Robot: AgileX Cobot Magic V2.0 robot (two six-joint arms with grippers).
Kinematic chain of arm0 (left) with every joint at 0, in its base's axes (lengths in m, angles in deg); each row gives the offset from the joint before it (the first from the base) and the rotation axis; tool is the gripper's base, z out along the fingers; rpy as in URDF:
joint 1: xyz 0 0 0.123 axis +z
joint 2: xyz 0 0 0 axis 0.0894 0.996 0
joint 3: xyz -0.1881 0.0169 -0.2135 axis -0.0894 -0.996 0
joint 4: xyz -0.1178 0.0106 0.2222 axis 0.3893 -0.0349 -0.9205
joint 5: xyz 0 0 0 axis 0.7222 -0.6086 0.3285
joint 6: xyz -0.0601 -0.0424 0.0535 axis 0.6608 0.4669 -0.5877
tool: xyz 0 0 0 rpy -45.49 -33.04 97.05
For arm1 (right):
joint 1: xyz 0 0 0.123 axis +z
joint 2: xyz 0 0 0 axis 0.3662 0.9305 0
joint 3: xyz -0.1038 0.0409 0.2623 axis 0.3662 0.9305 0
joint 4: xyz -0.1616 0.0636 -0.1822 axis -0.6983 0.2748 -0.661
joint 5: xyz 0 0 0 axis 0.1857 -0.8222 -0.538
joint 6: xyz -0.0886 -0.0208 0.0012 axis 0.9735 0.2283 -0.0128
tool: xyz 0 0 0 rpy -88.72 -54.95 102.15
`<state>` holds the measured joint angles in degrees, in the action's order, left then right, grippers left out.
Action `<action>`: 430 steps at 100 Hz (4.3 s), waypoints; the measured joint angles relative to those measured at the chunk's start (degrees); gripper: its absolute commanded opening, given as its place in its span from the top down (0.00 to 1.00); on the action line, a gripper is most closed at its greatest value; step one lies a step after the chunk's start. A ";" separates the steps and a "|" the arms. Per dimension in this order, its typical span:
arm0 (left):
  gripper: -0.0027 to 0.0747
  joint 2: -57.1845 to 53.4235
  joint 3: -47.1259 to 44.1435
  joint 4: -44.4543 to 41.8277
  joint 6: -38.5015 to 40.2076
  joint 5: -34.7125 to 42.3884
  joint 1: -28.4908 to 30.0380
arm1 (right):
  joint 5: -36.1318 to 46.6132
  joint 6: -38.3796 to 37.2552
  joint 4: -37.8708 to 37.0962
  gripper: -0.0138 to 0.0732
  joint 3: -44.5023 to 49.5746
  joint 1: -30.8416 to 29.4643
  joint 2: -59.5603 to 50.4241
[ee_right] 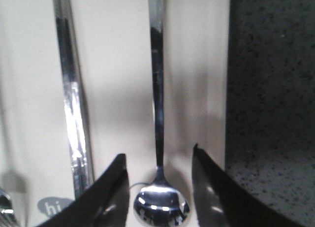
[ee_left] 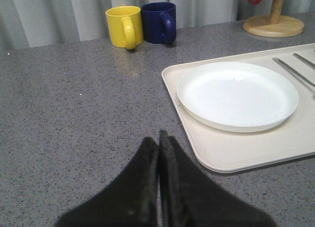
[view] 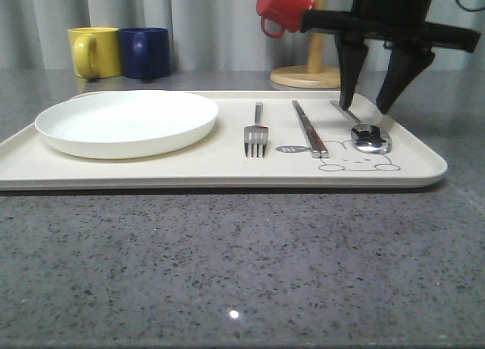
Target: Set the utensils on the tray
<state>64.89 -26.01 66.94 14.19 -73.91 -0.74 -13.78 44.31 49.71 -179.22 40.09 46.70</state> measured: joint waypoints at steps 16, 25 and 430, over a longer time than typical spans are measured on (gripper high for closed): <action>0.99 0.00 0.00 0.00 0.00 0.00 0.00 | -1.56 0.36 -3.90 0.91 0.00 -0.23 -5.71; 0.99 0.00 0.00 0.00 0.00 0.00 0.00 | -3.49 0.59 -6.19 0.91 0.00 -1.50 -7.96; 0.99 -8.86 -25.99 -11.43 15.15 26.34 7.12 | 66.62 20.48 -6.30 0.91 96.13 -24.59 -106.50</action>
<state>56.03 -52.00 55.51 29.33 -47.57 6.38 52.84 64.79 43.41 -83.09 15.50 -59.80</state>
